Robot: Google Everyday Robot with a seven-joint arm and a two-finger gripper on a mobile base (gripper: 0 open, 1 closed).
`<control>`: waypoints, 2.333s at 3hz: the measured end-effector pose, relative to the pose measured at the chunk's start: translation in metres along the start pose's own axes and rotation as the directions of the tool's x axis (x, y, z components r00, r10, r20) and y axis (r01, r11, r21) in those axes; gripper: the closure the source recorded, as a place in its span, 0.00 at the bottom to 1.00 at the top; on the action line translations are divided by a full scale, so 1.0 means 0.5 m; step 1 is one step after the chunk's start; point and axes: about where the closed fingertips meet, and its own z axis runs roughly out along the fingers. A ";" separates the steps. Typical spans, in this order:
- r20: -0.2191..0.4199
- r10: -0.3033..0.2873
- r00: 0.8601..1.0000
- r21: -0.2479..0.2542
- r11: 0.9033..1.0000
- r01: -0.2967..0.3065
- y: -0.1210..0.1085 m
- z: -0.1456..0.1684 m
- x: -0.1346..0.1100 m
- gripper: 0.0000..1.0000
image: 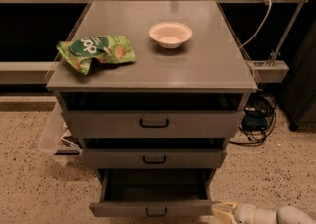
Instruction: Close bottom drawer
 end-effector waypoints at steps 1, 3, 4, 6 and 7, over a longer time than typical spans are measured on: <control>-0.009 0.103 0.995 -0.026 0.994 -0.103 -0.026 0.052 0.087 1.00; -0.018 0.172 0.985 -0.030 0.985 -0.172 -0.043 0.082 0.143 1.00; -0.015 0.188 0.982 -0.019 0.982 -0.188 -0.047 0.084 0.150 1.00; 0.036 0.362 0.932 -0.061 0.931 -0.359 -0.139 0.178 0.258 1.00; 0.057 0.435 0.899 -0.081 0.899 -0.430 -0.191 0.243 0.310 1.00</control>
Offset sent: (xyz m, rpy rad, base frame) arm -0.0192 -0.0026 -0.1173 0.1013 0.2069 -0.1022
